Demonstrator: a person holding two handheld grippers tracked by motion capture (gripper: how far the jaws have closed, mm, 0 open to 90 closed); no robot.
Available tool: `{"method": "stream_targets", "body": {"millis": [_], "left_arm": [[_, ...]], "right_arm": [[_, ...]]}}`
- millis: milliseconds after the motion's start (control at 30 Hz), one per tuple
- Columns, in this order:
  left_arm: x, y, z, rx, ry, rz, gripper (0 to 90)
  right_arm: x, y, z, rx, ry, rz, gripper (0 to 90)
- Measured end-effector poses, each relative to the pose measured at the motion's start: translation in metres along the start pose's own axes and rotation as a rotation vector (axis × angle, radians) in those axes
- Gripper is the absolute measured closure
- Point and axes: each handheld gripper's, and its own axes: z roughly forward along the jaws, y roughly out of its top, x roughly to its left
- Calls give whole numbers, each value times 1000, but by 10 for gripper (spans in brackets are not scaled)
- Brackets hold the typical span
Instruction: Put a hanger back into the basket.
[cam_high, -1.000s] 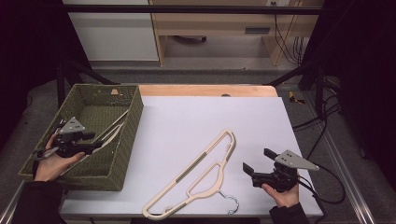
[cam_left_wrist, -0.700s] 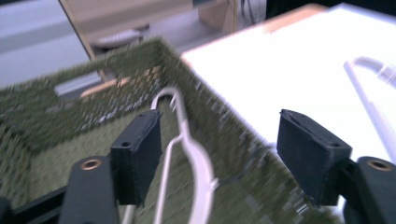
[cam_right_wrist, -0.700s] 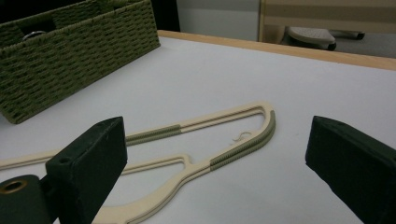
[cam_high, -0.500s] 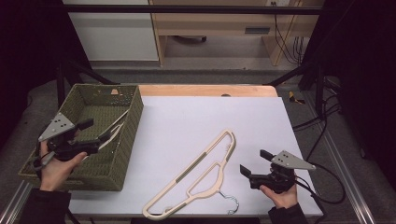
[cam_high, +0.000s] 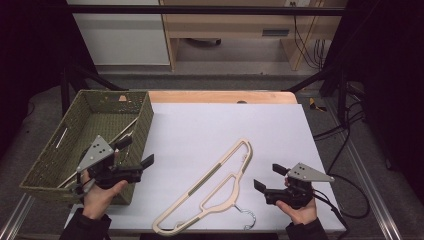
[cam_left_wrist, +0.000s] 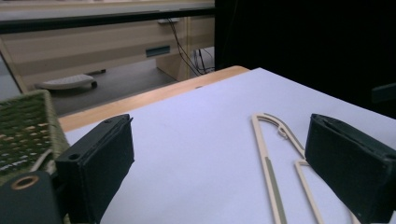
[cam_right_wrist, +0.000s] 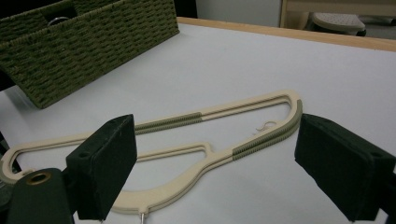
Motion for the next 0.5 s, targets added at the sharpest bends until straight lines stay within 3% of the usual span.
{"method": "stream_targets", "body": {"millis": [367,500], "left_arm": [[-22,-26,21,65,-44,29,84],[-29,-44,27,103,-62,24,85]], "right_arm": [[8,-7,5,34,21,-12,120],[12,-12,9,67,30,-16,127]]}}
